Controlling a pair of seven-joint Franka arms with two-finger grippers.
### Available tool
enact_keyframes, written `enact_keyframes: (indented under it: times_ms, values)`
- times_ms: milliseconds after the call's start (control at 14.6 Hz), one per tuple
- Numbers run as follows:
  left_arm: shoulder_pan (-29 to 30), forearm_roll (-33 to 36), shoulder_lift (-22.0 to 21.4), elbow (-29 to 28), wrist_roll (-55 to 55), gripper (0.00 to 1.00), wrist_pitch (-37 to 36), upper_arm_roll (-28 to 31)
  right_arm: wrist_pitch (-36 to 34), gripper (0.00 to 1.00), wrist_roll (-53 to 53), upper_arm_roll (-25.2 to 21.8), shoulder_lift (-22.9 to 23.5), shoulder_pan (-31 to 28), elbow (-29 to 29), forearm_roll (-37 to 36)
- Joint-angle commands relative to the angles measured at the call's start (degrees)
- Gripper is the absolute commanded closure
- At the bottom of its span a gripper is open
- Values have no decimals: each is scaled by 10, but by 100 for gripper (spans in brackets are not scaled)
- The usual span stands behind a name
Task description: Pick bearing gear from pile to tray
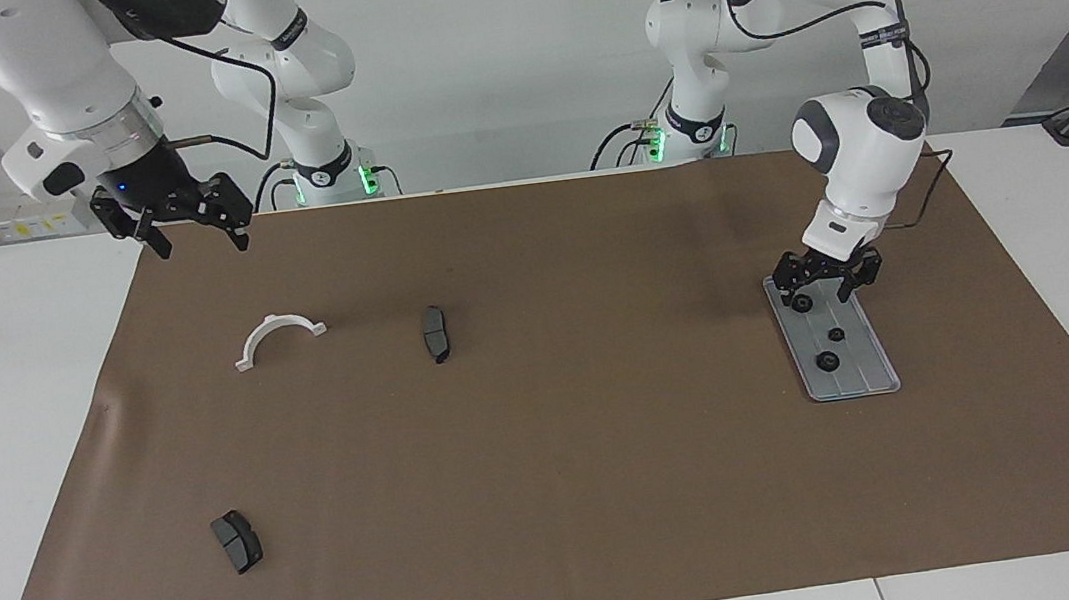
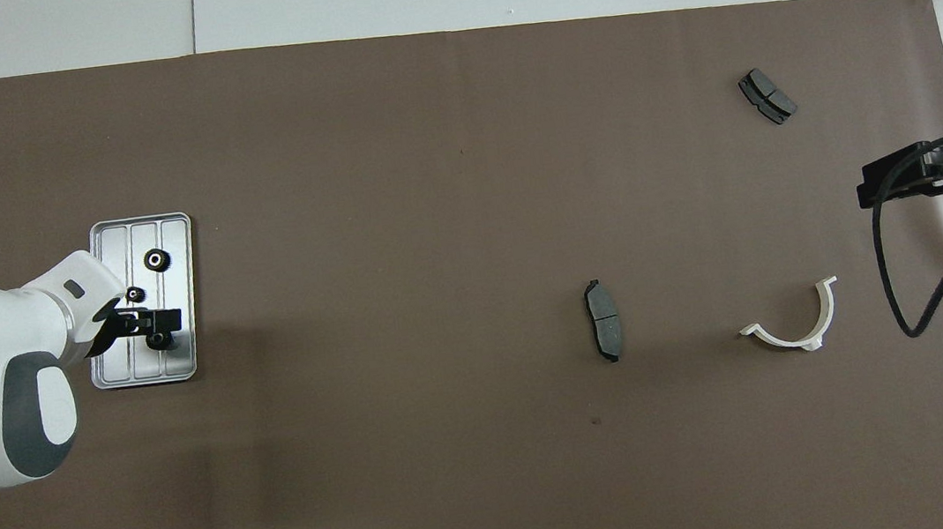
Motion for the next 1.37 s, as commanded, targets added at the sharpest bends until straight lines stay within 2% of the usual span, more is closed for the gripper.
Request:
enact_keyframes:
  times_ms: [0, 479, 684, 889, 1299]
  values:
    - [4, 9, -7, 52, -3, 0, -64, -2, -5, 0, 3, 0, -6, 0, -5, 8]
    - [6, 12, -13, 247, -4, 0, -319, 1, -6, 0, 3, 0, -6, 0, -5, 9]
    - [6, 35, -23, 311, -5, 0, -386, 8, -6, 0, 3, 0, -6, 0, -5, 8]
    - [5, 37, -50, 317, -4, 0, -387, 7, -6, 0, 3, 0, -6, 0, -5, 8]
    - [4, 37, -50, 316, -3, 0, -390, 8, -5, 0, 4, 0, -6, 0, -5, 8]
